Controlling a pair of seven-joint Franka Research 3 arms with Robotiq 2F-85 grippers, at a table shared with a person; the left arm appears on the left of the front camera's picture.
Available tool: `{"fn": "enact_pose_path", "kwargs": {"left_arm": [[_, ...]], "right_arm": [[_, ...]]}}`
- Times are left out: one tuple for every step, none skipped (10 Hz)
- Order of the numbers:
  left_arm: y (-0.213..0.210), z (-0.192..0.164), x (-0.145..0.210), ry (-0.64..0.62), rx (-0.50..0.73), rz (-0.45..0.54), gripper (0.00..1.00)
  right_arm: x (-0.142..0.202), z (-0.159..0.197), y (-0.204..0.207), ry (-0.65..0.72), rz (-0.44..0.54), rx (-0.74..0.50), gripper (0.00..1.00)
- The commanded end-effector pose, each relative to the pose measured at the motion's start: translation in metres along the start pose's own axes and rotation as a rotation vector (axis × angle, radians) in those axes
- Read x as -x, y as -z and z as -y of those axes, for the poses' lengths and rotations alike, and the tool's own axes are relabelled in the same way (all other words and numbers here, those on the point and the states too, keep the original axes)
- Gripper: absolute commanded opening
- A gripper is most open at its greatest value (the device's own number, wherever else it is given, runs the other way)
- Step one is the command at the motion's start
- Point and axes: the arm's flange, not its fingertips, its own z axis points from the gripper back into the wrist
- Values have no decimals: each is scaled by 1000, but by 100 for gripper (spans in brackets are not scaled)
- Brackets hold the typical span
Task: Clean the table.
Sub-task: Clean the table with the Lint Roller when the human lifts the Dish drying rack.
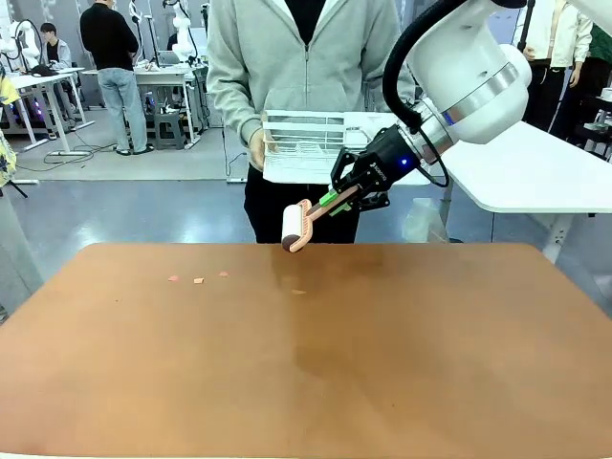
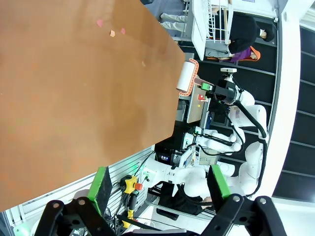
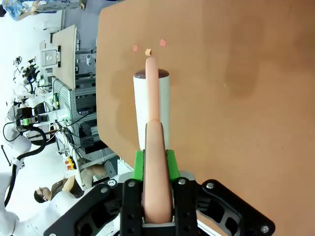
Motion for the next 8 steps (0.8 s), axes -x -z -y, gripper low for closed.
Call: {"fn": "enact_pose_path", "kwargs": {"left_arm": [[-2, -1, 1, 5, 1, 5, 100], [-2, -1, 1, 5, 1, 5, 100], [-2, -1, 1, 5, 1, 5, 100], [-2, -1, 1, 5, 1, 5, 100], [-2, -1, 1, 5, 1, 5, 100], [-2, -1, 1, 5, 1, 5, 100], [-2, -1, 1, 5, 1, 5, 100], [-2, -1, 1, 5, 1, 5, 100]], "right_arm": [[3, -4, 3, -20, -22, -8, 21], [3, -4, 3, -20, -22, -8, 21], [3, -4, 3, -20, -22, -8, 21], [2, -2, 2, -3, -14, -5, 21], [-15, 6, 24, -21, -49, -32, 21], [-33, 13, 41, 32, -39, -28, 21], [-45, 15, 59, 41, -56, -42, 21], [-50, 16, 77, 71, -54, -30, 21]]}}
